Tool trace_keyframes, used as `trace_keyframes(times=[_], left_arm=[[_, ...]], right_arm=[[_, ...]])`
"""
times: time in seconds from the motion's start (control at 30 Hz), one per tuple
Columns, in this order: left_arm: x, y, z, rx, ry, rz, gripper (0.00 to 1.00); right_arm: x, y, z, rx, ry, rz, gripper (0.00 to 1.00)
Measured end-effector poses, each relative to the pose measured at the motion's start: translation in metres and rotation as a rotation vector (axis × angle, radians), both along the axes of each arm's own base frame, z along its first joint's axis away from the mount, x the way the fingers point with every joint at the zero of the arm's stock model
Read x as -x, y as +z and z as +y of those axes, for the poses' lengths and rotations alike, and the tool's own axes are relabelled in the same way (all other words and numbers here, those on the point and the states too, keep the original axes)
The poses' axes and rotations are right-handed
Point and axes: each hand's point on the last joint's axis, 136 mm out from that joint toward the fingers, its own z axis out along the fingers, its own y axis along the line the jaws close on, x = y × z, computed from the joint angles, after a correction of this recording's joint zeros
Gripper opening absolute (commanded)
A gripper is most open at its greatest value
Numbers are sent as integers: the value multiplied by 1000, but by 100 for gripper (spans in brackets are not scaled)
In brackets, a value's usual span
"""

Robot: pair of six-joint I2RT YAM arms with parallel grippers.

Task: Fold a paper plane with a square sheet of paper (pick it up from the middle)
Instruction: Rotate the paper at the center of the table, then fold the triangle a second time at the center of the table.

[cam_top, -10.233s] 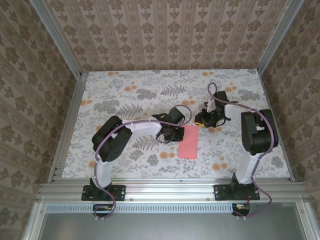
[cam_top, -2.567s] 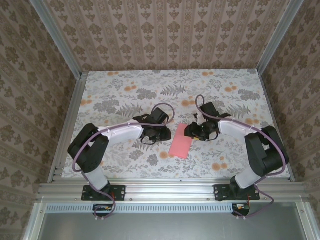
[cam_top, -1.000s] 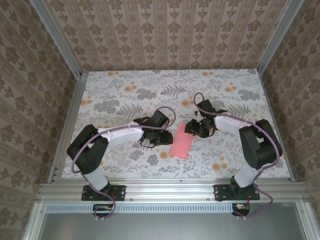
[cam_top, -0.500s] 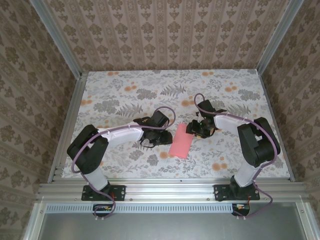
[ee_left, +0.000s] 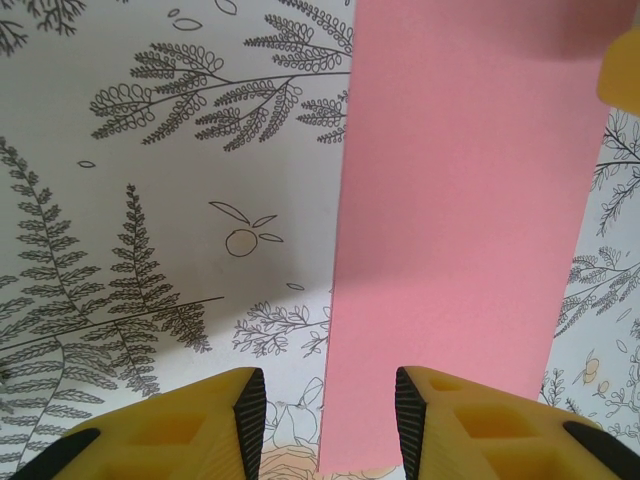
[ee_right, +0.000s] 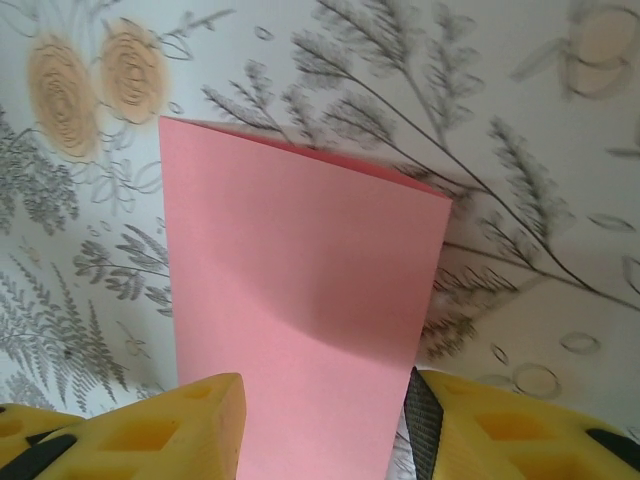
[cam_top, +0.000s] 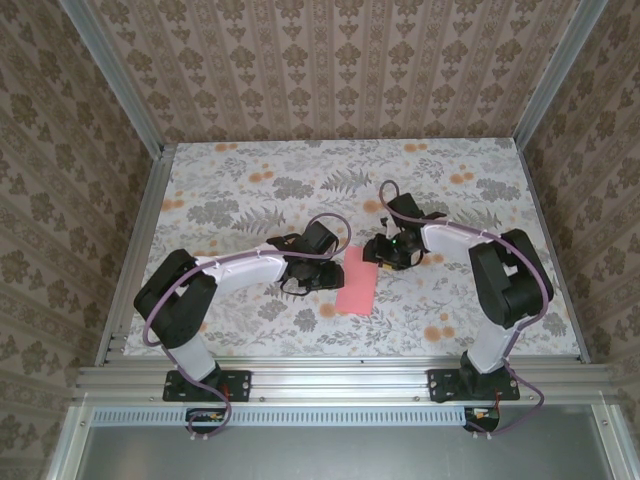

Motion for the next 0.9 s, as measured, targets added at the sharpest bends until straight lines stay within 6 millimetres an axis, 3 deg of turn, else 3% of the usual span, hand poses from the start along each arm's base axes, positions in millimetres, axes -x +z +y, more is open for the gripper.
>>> trace_keyframes(times=[0.13, 0.3, 0.43, 0.57, 0.77, 0.9], left_arm=[[-1, 0, 0, -1, 2, -3, 41], [-3, 2, 2, 6, 10, -9, 41], [-9, 3, 10, 18, 41, -13, 41], [-17, 1, 18, 38, 79, -6, 41], [-26, 1, 20, 92, 103, 8, 42], [-26, 1, 19, 124, 109, 23, 43]], right_arm=[[-7, -3, 4, 5, 36, 6, 50], [-11, 4, -4, 73, 53, -13, 56], [-2, 21, -10, 79, 49, -42, 50], [18, 34, 1, -6, 56, -58, 46], [48, 14, 16, -58, 72, 16, 45], [53, 7, 17, -61, 65, 38, 45]])
